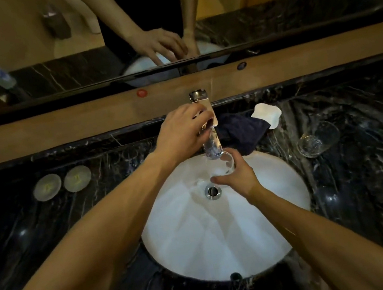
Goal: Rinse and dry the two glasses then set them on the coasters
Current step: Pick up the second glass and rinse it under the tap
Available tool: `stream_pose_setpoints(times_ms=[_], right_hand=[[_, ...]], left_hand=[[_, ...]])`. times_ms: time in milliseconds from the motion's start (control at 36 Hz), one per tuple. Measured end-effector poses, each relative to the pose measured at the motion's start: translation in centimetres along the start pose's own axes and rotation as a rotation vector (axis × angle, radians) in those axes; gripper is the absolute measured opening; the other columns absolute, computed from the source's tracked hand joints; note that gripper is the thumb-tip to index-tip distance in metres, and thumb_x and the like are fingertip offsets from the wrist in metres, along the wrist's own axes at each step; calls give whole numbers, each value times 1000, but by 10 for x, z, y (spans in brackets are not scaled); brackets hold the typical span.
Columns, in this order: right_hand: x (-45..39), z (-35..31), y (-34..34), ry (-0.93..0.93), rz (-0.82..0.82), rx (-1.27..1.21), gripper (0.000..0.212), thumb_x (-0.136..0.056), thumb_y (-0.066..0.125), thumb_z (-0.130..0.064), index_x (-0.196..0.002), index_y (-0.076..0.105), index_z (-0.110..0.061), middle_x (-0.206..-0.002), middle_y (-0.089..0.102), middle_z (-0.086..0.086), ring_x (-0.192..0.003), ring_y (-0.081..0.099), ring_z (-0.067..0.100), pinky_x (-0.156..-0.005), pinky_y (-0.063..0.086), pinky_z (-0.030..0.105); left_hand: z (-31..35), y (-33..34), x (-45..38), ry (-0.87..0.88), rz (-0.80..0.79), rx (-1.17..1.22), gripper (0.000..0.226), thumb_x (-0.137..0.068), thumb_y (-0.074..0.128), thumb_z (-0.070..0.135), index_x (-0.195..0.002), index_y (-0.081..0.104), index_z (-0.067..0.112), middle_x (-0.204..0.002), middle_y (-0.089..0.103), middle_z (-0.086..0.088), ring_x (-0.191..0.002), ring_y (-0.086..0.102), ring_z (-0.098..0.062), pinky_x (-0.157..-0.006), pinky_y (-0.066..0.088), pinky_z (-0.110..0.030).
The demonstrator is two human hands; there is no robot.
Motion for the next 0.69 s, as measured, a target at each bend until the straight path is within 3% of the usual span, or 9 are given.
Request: stream_pose_setpoints(times_ms=[167,278,361,472,694], right_hand=[[-5,-1,1,-17,-19,-41,76,-68,88,-14,-126,45,-39,-123,54,-14,-116,52,11,-85,43,21],[-5,-2,2,-13,-37,-62,78,-69,87,-15,-128,44,-41,-126,53,-13,-120,50,11,-86,43,20],[-4,-3,1,-17,-44,-56,78,-70,86,-14,-130,43,-39,-125,51,-13,-118,48,9,-80,41,12],[-3,-1,-1,-24,-46,-53,79,-70,86,-14,-133,43,-36,-124,52,-17,-119,48,7,-78,40,9],[-3,7,-7,-29,-52,-15,75,-68,86,-12,-126,46,-38,-126,54,-13,-115,52,10,-72,43,4]], left_hand=[[-1,5,1,64,8,-65,27,-92,56,31,-112,64,15,-115,65,-6,-106,59,-28,-76,47,-41],[3,-2,-1,124,60,-151,23,-93,58,32,-107,66,17,-105,67,-5,-95,64,-23,-57,45,-31],[5,-6,-2,137,63,-184,24,-95,54,33,-106,67,16,-100,67,-5,-89,65,-21,-49,37,-27],[4,-11,-5,86,45,-149,24,-94,53,33,-105,67,17,-94,67,-4,-77,65,-21,-48,26,-23],[-4,-25,-22,-14,-5,-67,32,-91,44,36,-107,63,17,-90,63,-7,-57,59,-31,-47,30,-26]])
Point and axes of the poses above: each hand's wrist, its own x-axis away from the middle knuckle, its own y-axis out of the palm, z = x × y, the point moved 4 cm from there along -x, towards the middle knuckle
